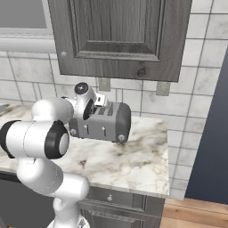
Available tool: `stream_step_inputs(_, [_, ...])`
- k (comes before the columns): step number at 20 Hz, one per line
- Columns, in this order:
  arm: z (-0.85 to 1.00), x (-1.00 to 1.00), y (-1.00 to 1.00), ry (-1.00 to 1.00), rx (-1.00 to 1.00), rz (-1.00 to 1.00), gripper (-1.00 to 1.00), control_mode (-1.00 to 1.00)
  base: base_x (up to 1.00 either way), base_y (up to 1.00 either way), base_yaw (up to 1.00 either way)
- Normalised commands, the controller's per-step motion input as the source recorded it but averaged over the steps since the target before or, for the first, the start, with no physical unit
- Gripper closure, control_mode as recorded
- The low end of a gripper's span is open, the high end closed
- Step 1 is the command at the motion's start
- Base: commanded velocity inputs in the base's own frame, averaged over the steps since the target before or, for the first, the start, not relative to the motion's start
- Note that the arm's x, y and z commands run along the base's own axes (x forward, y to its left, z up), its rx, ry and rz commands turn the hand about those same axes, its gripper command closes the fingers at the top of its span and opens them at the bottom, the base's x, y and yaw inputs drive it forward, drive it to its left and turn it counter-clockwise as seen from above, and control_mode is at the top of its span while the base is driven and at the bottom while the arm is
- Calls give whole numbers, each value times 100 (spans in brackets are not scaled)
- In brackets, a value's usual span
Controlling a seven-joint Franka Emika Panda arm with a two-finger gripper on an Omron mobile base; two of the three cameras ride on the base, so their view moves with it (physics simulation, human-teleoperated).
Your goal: Start the toaster. Once the lever pops up, take the bread to the plate on the dining counter.
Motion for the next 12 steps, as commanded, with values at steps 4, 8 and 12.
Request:
stream_step_inputs(4, [9,-7,0,-17,0,0,100,-100,0,0,0])
stream_step_inputs(8, [36,-4,0,-13,0,0,100,-100,0,0,0])
stream_step_inputs(12, [41,-18,0,-16,0,0,100,-100,0,0,0])
